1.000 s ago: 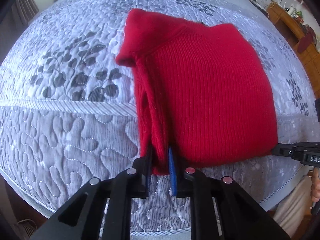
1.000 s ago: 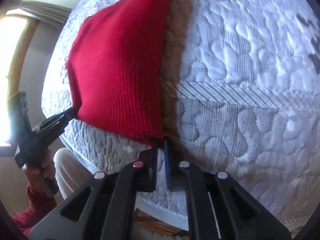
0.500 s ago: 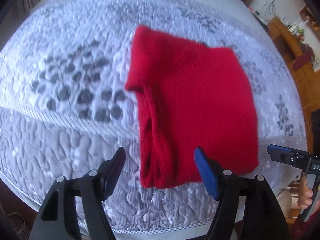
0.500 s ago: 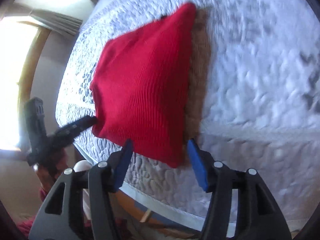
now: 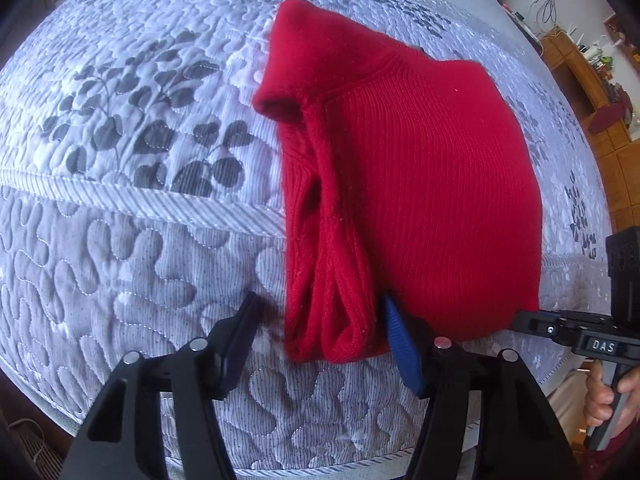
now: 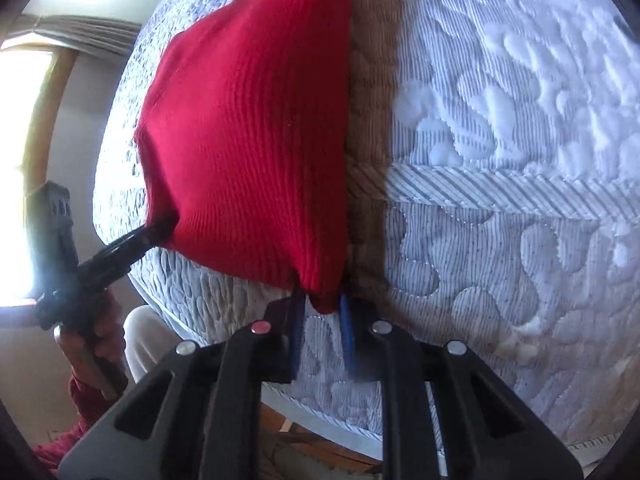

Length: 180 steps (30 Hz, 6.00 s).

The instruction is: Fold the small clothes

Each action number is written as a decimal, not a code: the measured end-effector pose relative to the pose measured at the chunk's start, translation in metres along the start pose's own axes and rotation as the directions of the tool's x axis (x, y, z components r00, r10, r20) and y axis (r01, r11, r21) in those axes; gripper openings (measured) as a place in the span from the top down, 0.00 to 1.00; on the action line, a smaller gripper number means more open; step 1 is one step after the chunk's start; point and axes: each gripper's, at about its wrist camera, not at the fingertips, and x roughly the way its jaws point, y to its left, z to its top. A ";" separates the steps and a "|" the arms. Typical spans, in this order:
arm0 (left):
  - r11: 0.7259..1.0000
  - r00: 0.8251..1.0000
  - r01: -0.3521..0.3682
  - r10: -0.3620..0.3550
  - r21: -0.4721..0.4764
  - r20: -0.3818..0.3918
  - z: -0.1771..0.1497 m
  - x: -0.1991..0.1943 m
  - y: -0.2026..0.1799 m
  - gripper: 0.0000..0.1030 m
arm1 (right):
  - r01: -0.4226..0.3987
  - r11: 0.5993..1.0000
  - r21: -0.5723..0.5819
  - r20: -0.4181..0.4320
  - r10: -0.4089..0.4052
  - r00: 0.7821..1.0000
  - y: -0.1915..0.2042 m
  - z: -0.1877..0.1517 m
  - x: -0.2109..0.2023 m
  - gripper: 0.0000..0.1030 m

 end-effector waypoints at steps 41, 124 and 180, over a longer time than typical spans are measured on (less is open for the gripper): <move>0.991 0.990 0.131 -0.130 -0.019 0.055 0.138 0.031 0.025 0.13 | -0.072 0.995 -0.065 0.097 0.078 0.992 -0.007 0.152 -0.016 0.30; 0.983 0.996 0.085 -0.090 0.165 0.025 0.027 0.074 -0.248 0.58 | 0.068 0.993 0.101 0.233 -0.090 0.968 -0.190 0.005 -0.157 0.76; 0.962 0.949 -0.205 0.150 0.179 0.277 -0.086 -0.091 -0.268 0.26 | 0.415 0.893 0.175 0.406 -0.450 0.796 -0.055 -0.129 -0.212 0.10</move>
